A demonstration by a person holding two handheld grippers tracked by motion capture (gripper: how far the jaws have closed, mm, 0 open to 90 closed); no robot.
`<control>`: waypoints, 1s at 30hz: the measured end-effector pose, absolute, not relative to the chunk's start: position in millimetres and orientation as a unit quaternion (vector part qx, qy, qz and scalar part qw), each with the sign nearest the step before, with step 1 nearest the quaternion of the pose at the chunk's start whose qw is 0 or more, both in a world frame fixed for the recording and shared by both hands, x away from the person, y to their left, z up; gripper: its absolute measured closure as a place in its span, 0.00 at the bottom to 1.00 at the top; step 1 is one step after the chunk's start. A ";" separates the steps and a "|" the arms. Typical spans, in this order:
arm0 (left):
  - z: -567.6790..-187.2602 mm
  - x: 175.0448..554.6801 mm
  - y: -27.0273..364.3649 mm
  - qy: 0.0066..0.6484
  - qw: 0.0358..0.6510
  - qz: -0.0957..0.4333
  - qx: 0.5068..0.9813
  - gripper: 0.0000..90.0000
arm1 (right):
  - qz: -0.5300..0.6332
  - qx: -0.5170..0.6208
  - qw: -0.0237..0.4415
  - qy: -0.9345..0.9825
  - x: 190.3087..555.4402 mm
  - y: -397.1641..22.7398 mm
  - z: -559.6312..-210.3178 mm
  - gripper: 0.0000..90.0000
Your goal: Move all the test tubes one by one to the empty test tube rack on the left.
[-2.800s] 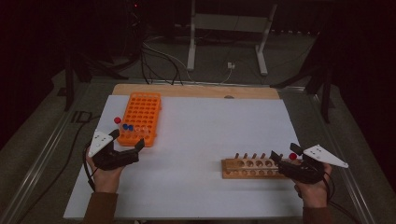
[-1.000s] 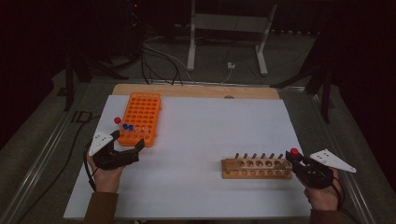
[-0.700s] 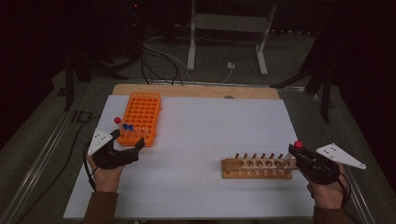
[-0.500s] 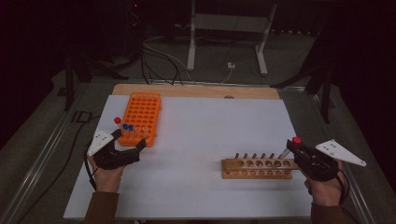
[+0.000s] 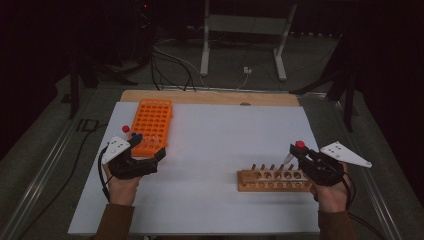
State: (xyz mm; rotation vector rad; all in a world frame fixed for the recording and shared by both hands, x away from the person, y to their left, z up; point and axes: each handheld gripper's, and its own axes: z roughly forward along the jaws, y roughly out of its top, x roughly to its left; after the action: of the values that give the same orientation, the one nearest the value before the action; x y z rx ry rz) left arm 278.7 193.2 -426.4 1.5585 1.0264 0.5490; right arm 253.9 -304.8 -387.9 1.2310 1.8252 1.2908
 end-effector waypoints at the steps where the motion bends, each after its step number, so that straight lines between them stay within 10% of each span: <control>1: -425.7 279.0 191.7 0.433 0.568 0.231 0.660 0.01 | 0.484 0.459 0.290 0.686 254.9 -301.8 -387.6 0.82; 30: -423.5 292.6 121.7 0.393 0.572 0.207 0.689 0.04 | 0.508 0.413 0.227 0.720 275.5 -234.9 -396.8 0.82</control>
State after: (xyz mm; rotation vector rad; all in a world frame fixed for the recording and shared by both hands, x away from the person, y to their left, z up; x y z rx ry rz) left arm 292.6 121.7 -423.5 1.6166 0.9227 0.4850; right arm 275.5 -234.9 -396.8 1.1383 1.9850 1.4008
